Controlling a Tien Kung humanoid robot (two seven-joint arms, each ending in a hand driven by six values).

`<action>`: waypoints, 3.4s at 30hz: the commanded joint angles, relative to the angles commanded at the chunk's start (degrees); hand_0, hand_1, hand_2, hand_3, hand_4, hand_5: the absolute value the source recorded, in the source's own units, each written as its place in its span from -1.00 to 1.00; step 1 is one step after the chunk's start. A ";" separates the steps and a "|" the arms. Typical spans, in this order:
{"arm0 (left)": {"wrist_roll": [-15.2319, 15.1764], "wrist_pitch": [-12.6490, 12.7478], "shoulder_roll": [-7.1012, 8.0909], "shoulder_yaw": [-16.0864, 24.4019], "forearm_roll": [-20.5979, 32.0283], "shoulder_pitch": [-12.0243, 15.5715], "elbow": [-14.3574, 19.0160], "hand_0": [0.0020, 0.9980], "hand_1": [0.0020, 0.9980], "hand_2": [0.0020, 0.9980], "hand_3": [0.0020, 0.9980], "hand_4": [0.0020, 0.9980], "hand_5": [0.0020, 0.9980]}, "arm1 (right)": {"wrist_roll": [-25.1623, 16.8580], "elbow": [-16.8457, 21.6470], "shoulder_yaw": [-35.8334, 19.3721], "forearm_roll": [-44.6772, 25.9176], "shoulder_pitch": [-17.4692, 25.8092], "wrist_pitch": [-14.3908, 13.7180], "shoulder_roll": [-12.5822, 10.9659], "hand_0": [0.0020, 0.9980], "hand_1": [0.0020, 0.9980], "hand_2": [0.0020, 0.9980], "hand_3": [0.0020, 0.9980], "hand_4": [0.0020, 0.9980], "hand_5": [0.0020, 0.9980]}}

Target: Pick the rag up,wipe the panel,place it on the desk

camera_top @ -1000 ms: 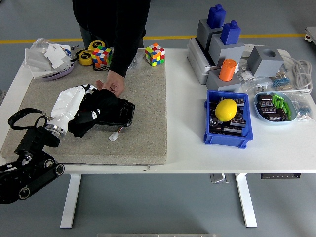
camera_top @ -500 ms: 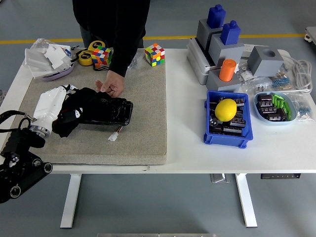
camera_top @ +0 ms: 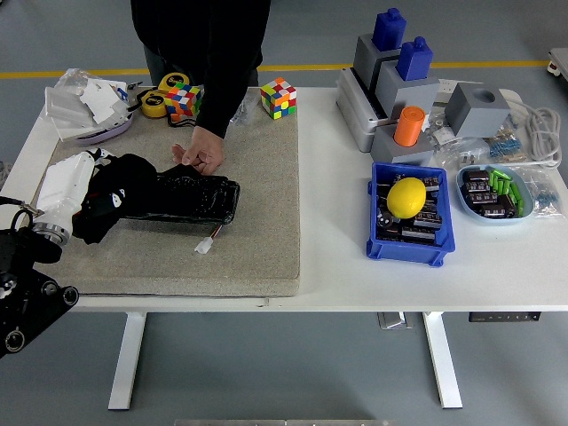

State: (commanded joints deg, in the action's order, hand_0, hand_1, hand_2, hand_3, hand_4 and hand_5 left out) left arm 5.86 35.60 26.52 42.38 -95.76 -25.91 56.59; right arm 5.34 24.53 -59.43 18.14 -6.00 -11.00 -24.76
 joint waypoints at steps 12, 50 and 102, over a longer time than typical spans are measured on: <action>-0.11 0.11 -0.29 0.93 0.14 0.50 -1.04 -0.64 -0.71 -0.03 0.15 0.12 -1.00 | -0.01 0.07 0.22 -0.10 -0.06 0.00 -0.03 0.43 0.23 0.35 0.22 1.00 0.16; 2.38 -0.22 -3.25 -14.45 -1.77 -4.15 10.79 -0.64 -0.74 0.00 0.32 0.13 -1.00 | -0.27 0.01 0.26 -0.29 -0.14 0.50 -0.37 0.43 0.23 0.35 0.22 1.00 0.18; 0.78 -0.40 0.90 -0.29 -2.94 0.75 4.11 -0.64 -0.72 -0.02 0.15 0.13 -0.98 | 0.18 0.03 -0.02 -0.04 0.18 0.07 -0.05 0.43 0.23 0.35 0.22 1.00 0.19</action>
State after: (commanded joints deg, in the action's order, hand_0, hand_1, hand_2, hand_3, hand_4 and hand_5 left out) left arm 6.64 35.20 27.43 42.09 -98.70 -25.17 60.70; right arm 5.52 24.56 -59.45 18.10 -5.82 -10.93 -24.81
